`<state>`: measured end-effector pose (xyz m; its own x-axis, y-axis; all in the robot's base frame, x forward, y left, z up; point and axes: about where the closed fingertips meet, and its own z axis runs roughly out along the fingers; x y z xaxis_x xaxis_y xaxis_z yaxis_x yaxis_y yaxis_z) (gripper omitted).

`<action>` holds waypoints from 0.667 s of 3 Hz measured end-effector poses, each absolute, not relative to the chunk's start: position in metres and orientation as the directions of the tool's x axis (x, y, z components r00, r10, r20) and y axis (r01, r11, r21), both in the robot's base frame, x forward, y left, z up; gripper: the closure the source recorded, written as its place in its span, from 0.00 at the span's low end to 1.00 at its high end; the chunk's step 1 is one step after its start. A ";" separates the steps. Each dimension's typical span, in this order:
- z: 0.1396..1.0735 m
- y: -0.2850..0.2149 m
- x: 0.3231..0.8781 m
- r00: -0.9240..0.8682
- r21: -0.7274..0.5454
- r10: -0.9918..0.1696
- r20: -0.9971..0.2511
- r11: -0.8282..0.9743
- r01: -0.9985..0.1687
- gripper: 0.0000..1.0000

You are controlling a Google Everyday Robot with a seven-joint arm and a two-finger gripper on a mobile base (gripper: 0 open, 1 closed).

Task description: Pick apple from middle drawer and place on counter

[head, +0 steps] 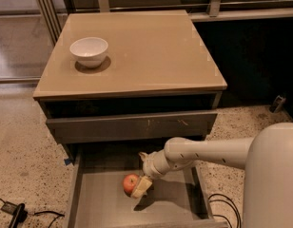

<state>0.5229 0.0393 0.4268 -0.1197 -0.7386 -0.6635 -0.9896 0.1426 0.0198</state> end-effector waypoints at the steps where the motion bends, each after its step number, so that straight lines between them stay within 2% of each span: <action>1: 0.429 0.041 0.531 -0.106 0.001 -0.712 -0.694 0.145 -0.989 0.00; 2: 0.422 0.050 0.520 -0.085 -0.010 -0.685 -0.724 0.133 -0.991 0.00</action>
Offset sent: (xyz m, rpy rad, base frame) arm -0.0185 0.0215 -0.0145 0.1293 -0.0652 0.0219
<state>0.5198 0.0502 0.4216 -0.0847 -0.6846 -0.7240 -0.9910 0.1333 -0.0101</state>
